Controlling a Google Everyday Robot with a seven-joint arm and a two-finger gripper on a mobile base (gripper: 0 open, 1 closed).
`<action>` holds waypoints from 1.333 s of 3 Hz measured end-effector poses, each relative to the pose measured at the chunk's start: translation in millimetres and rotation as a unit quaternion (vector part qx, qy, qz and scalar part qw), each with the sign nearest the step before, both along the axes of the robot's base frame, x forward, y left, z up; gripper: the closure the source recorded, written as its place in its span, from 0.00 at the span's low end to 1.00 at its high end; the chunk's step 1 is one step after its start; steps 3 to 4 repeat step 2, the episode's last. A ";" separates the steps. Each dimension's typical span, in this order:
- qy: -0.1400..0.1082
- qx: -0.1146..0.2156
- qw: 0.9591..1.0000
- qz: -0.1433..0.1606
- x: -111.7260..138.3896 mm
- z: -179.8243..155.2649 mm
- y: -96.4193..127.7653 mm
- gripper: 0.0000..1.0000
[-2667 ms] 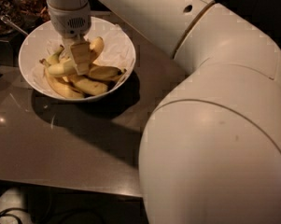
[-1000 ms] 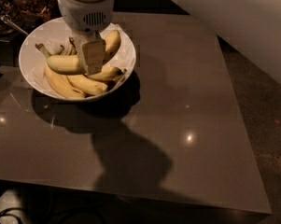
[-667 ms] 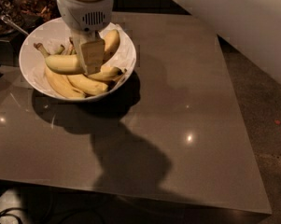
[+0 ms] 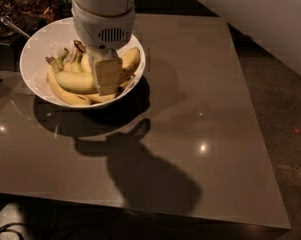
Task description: Pick banana from white bowl
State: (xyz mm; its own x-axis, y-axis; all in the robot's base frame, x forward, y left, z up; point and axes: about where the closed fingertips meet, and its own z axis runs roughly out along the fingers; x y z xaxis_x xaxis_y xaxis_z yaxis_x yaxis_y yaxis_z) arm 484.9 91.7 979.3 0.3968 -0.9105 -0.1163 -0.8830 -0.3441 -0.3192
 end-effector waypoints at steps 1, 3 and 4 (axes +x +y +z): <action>0.034 -0.009 0.999 -0.038 -48.6 -0.3 -11.6 1.00; 0.035 -0.009 0.999 -0.039 -49.4 0.2 -11.8 1.00; 0.035 -0.009 0.999 -0.039 -49.4 0.2 -11.8 1.00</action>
Offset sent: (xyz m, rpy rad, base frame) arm -0.0735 -0.0217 -0.0114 -0.0664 0.1438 -0.1159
